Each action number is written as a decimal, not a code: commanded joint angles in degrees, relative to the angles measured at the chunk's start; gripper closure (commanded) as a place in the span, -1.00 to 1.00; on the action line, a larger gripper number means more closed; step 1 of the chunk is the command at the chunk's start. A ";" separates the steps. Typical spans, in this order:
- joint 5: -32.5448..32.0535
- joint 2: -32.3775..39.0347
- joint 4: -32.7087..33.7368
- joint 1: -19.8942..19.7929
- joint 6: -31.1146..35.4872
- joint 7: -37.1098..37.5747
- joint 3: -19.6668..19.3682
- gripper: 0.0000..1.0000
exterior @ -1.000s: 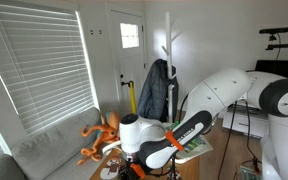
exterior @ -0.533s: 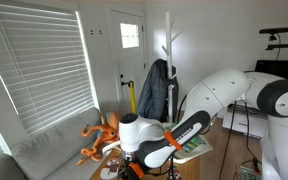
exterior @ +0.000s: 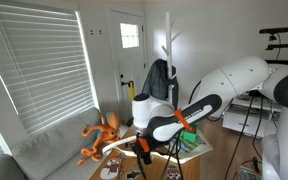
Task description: Put the remote in the green storage box
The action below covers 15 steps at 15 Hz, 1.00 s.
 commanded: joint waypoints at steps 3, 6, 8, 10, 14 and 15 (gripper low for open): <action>2.12 -15.30 -15.50 -7.81 -2.76 4.47 -3.93 0.66; 1.04 -12.28 -12.74 -9.79 -2.99 2.13 -3.22 0.16; 1.03 -12.40 -12.75 -9.92 -2.99 1.84 -3.01 0.16; 2.22 -11.77 -11.84 -9.81 -2.49 3.78 -2.69 0.66; 4.11 -16.02 -11.73 -13.93 -5.21 7.30 -6.20 0.66; 4.24 -17.25 -11.82 -15.28 -5.88 7.69 -7.14 0.66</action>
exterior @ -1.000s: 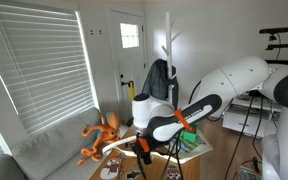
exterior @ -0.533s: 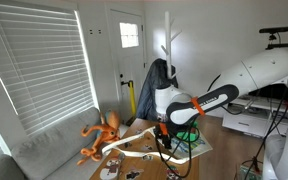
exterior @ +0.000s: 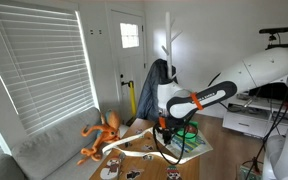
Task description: Put the remote in the green storage box
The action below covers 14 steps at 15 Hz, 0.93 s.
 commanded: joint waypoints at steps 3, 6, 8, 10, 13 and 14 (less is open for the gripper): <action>1.78 -7.10 0.25 -7.15 -4.94 2.21 -4.70 0.66; 0.83 -10.75 -1.83 -9.66 -8.22 -0.49 -6.04 0.66; -0.10 -13.94 -4.35 -10.56 -9.69 -4.15 -6.52 0.66; -1.26 -16.31 -6.99 -11.41 -9.21 -6.96 -6.54 0.66; -1.35 -19.80 -12.41 -12.59 -6.00 -10.32 -6.70 0.66; -1.03 -20.76 -14.28 -13.47 -5.10 -10.16 -7.02 0.66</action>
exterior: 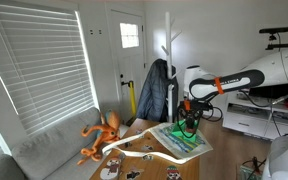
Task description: Put the remote in the green storage box
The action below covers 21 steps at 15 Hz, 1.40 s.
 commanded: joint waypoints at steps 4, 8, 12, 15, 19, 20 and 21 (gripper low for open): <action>0.94 -3.49 -6.11 -3.27 3.45 -2.05 0.19 0.16; 0.04 -3.91 -7.02 -4.37 4.95 -1.09 0.29 0.66; -3.14 -1.51 -6.48 -6.58 7.94 -0.23 0.66 0.66; -2.73 0.41 -5.66 -6.74 9.39 -0.27 0.54 0.66; -2.34 2.28 -4.86 -6.29 10.63 0.84 1.16 0.66; -2.48 2.70 -4.54 -6.33 10.69 1.04 1.20 0.66; -2.47 2.91 -4.24 -6.28 10.35 0.96 1.15 0.66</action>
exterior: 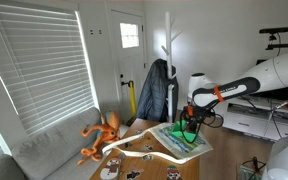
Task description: Put the remote in the green storage box
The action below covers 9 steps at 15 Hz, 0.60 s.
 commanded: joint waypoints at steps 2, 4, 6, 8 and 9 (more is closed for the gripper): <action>-0.54 1.29 2.03 -0.21 -0.32 1.23 0.43 -0.34; -0.46 0.94 2.15 -0.17 -0.64 1.07 0.34 -0.49; -0.28 0.32 2.13 -0.10 -0.88 0.67 0.20 -0.77; -0.07 -0.27 2.18 -0.11 -0.79 0.67 0.10 -1.00; 0.38 -0.82 2.26 -0.02 -0.87 0.29 -0.12 -1.00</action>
